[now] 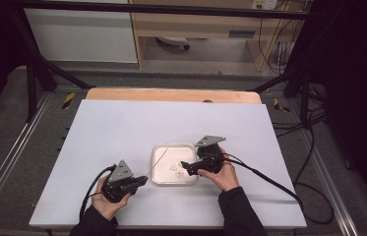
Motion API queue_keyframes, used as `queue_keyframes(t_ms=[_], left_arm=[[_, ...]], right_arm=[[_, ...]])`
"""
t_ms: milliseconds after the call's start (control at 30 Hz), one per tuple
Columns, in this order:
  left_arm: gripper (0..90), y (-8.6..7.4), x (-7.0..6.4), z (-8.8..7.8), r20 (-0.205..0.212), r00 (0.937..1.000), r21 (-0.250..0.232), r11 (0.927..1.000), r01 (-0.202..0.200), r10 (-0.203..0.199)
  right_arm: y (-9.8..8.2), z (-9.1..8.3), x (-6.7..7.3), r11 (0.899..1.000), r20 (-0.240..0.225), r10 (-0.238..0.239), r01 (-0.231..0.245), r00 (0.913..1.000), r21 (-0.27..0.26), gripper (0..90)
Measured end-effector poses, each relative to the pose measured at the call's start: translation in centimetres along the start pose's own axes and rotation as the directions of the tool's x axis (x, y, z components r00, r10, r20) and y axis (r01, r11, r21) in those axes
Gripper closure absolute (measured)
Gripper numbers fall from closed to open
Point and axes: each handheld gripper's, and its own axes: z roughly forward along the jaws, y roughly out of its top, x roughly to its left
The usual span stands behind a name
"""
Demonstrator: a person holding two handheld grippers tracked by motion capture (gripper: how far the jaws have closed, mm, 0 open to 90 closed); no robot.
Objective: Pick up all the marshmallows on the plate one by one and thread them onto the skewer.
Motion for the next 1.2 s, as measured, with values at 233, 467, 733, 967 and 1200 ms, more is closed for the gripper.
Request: queue_keyframes(t_ms=[233, 467, 733, 967, 1200], left_arm=[[88.5, 0.0, -0.1, 0.1, 0.007, 1.0000, 0.001, 1.0000, 0.002, -0.002], [88.5, 0.0, -0.3, 0.3, 0.013, 0.9999, -0.002, 1.0000, -0.002, 0.002], [88.5, 0.0, -0.3, 0.3, 0.018, 0.9998, -0.009, 1.0000, 0.004, -0.004], [88.5, 0.0, -0.5, 0.4, 0.021, 0.9998, -0.014, 0.9999, 0.006, -0.005], [88.5, 0.0, -0.6, 0.4, 0.023, 0.9997, -0.020, 0.9998, 0.005, -0.004]], right_arm=[[0.0, 1.8, 0.3, 0.999, -0.044, -0.022, 0.024, 0.9988, 0.039, 25.1], [-0.5, 2.9, 0.3, 0.998, -0.062, -0.017, 0.020, 0.9979, 0.057, 42.2], [-1.0, 3.4, 0.6, 0.997, -0.087, -0.037, 0.043, 0.9956, 0.064, 55.9], [-1.2, 3.4, 1.0, 0.996, -0.077, -0.079, 0.082, 0.9939, 0.041, 67.5], [-1.0, 3.1, 0.9, 0.997, -0.081, -0.068, 0.071, 0.9944, 0.029, 69.5]])
